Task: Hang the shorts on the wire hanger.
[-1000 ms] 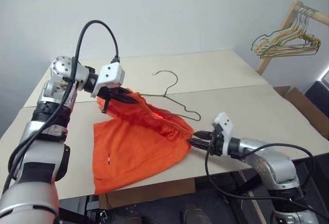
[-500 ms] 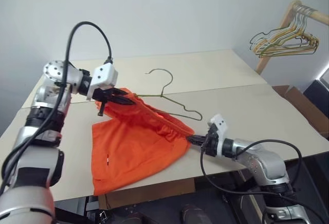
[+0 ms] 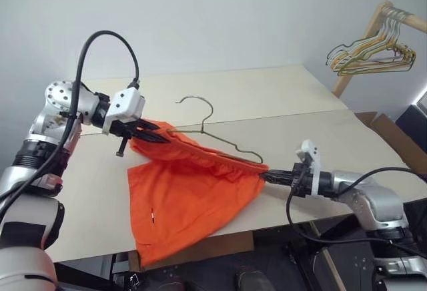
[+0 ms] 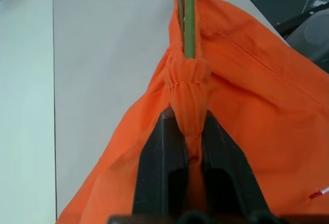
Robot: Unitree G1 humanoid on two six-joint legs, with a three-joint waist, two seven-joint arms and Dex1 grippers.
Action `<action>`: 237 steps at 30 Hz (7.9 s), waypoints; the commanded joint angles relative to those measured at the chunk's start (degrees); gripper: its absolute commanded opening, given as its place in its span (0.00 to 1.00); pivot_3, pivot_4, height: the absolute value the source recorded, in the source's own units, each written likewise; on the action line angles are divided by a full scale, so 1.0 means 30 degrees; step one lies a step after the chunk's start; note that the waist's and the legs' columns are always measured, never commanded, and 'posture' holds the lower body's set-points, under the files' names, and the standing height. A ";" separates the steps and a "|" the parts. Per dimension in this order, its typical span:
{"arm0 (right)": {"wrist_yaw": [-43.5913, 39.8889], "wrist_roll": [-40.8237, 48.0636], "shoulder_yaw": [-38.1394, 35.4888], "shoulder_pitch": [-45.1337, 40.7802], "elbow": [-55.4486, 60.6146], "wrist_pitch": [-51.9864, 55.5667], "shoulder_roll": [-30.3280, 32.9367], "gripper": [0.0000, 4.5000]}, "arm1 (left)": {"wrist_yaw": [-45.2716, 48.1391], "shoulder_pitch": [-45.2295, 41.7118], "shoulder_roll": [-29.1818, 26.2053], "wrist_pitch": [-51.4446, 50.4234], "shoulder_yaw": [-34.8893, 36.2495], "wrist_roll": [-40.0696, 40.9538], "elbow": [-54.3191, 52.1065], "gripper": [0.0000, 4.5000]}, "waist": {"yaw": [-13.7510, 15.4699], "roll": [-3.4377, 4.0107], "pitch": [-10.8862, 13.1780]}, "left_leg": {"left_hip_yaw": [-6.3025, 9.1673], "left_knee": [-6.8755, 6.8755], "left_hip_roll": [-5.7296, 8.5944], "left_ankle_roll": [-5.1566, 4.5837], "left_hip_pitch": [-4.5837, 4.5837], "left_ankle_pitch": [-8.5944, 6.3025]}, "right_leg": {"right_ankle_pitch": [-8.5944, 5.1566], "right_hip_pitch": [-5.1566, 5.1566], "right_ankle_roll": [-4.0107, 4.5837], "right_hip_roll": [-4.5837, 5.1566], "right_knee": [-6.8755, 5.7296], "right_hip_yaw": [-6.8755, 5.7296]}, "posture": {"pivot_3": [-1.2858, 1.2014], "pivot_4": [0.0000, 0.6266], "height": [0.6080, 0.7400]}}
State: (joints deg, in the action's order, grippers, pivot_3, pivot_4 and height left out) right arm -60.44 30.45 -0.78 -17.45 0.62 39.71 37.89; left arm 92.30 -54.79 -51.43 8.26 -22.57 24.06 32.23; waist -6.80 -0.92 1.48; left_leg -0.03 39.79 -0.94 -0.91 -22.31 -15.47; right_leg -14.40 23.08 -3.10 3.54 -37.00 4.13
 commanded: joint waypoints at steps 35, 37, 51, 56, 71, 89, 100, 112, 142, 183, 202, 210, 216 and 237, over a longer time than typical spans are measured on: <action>-0.2398 -0.4331 0.2805 -0.5639 0.4685 -0.1981 0.5980 0.00 | -0.1870 -0.1142 0.2065 0.1561 0.1422 -0.5450 -0.0437 0.00 | 0.0422 0.0008 0.0006 | -0.0099 0.0020 -0.0001 -0.0005 -0.0016 -0.0004 | -0.0003 0.0015 -0.0003 -0.0002 0.0002 0.0005 | 0.47 0.00 1.00; -0.2470 -0.4937 0.3493 -0.6270 0.4952 -0.1793 0.6159 0.00 | -0.1982 -0.1272 0.2387 0.1494 0.1528 -0.5695 -0.0487 0.00 | 0.0445 0.0009 0.0006 | -0.0108 0.0021 0.0002 -0.0005 -0.0020 -0.0004 | -0.0003 0.0020 -0.0003 0.0004 0.0003 0.0007 | 0.47 0.00 1.00; -0.1692 -0.6365 0.4300 -0.7067 0.5887 -0.2725 0.4672 0.06 | -0.2686 -0.0822 0.3034 0.1826 0.2027 -0.6833 -0.0614 0.00 | 0.0403 0.0009 0.0006 | -0.0105 0.0020 0.0000 -0.0006 -0.0025 -0.0004 | -0.0002 0.0032 -0.0001 0.0004 -0.0006 0.0007 | 0.47 0.00 1.00; -0.1291 -0.6111 0.4383 -0.6978 0.6054 -0.1843 0.4088 0.36 | -0.2847 -0.0692 0.3514 0.1458 0.2656 -0.6093 -0.0877 0.00 | 0.0390 0.0008 0.0005 | -0.0102 0.0020 -0.0001 -0.0006 -0.0024 -0.0004 | -0.0002 0.0031 -0.0001 0.0004 -0.0007 0.0006 | 0.47 0.00 1.00; 0.1068 -0.6651 0.3583 -0.4729 0.4817 -0.2155 0.3038 0.95 | -0.2129 0.0226 0.3109 0.0659 0.3134 -0.6456 -0.1982 0.00 | 0.0366 0.0008 0.0005 | -0.0096 0.0018 0.0002 -0.0006 -0.0016 -0.0004 | -0.0001 0.0024 0.0001 0.0003 -0.0009 0.0005 | 0.47 0.00 1.00; 0.0466 -0.6024 0.3204 -0.1948 0.3907 -0.3767 0.2797 0.95 | -0.2395 -0.0148 0.3736 0.1390 0.3015 -0.7667 -0.1116 0.00 | 0.0075 0.0003 0.0002 | -0.0101 0.0014 -0.0001 -0.0008 0.0001 -0.0005 | -0.0002 0.0009 0.0003 -0.0008 -0.0006 0.0007 | 0.46 0.00 1.00; 0.0510 -0.4297 0.2910 -0.4437 0.1305 -0.1625 -0.0335 0.68 | -0.2427 0.0428 0.3212 0.1066 0.3382 -0.7479 -0.1791 0.00 | -0.0057 0.0005 0.0002 | 0.0003 0.0013 0.0002 -0.0007 -0.0011 -0.0004 | 0.0000 0.0010 0.0005 0.0001 -0.0008 -0.0001 | 0.47 0.00 1.00; 0.0972 -0.4322 0.3323 -0.5312 0.1399 -0.1781 -0.1089 0.01 | -0.2231 0.1094 0.3461 0.0012 0.3757 -0.6528 -0.2770 0.00 | -0.0076 0.0006 0.0002 | 0.0025 0.0014 0.0001 -0.0007 -0.0006 -0.0004 | -0.0001 0.0014 0.0005 0.0003 -0.0019 0.0002 | 0.47 0.00 1.00; -0.1307 -0.3744 0.3140 -0.5974 0.3457 0.0977 0.1172 0.01 | -0.2644 0.1581 0.4068 -0.1698 0.6312 -0.4367 -0.0588 0.57 | -0.0075 0.0006 0.0001 | 0.0054 0.0014 0.0004 -0.0007 -0.0009 -0.0005 | 0.0000 0.0016 0.0006 0.0012 -0.0024 -0.0003 | 0.47 0.00 1.00; 0.9646 -0.2135 -0.8399 -0.4161 0.1910 1.4072 0.4518 0.01 | -0.6688 0.4872 0.6191 -0.6899 1.0654 0.2672 -0.7481 1.00 | -0.0990 0.0040 -0.0020 | 0.0038 -0.0007 0.0082 -0.0008 -0.0019 -0.0006 | -0.0016 0.0009 -0.0030 0.0183 -0.0016 -0.0008 | 0.41 0.00 1.00; 1.8870 -0.7261 -1.4655 -1.0220 -0.3615 1.3442 0.3404 0.01 | -0.8900 0.5718 0.7784 -0.7340 1.0068 0.2679 -1.0104 1.00 | -0.2885 0.0138 -0.0071 | 0.0048 -0.0031 0.0230 -0.0036 0.0034 -0.0022 | -0.0064 -0.0086 -0.0139 0.0302 0.0004 0.0048 | 0.40 0.00 1.00; 2.1214 -0.7528 -1.4752 -1.3019 -0.8397 0.9663 0.3565 0.01 | -0.9738 0.6343 0.7589 -0.7270 0.9455 0.1973 -1.0871 1.00 | -0.3239 0.0212 -0.0051 | 0.0038 -0.0064 0.0263 -0.0084 0.0202 -0.0051 | -0.0089 -0.0282 -0.0185 0.0310 0.0086 0.0067 | 0.40 0.00 1.00; 2.2592 -0.7184 -1.4918 -1.4707 -1.2468 0.6750 0.4501 0.01 | -0.9956 0.6643 0.7539 -0.7313 0.9525 0.2250 -1.1316 1.00 | -0.3236 0.0228 -0.0040 | 0.0029 -0.0094 0.0286 -0.0087 0.0201 -0.0052 | -0.0093 -0.0281 -0.0196 0.0328 0.0113 0.0083 | 0.41 0.00 1.00; 2.6600 -0.5619 -1.5609 -1.4718 -1.4085 0.7656 0.3932 0.01 | -0.9589 0.7507 0.7932 -0.6383 0.9584 0.3067 -1.2154 1.00 | -0.3236 0.0239 -0.0035 | -0.0114 -0.0272 0.0317 -0.0089 0.0326 -0.0054 | -0.0062 -0.0338 -0.0279 0.0331 0.0288 0.0270 | 0.41 0.00 1.00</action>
State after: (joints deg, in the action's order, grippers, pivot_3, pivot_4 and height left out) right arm 18.19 12.69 -47.66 -61.89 -43.77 61.55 50.29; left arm 62.91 -31.48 -27.59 -12.40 5.47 31.74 -2.52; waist -16.50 -0.20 1.37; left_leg -0.37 38.98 0.01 -1.18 -21.34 -15.63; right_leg -14.58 22.06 -3.95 4.54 -36.14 4.95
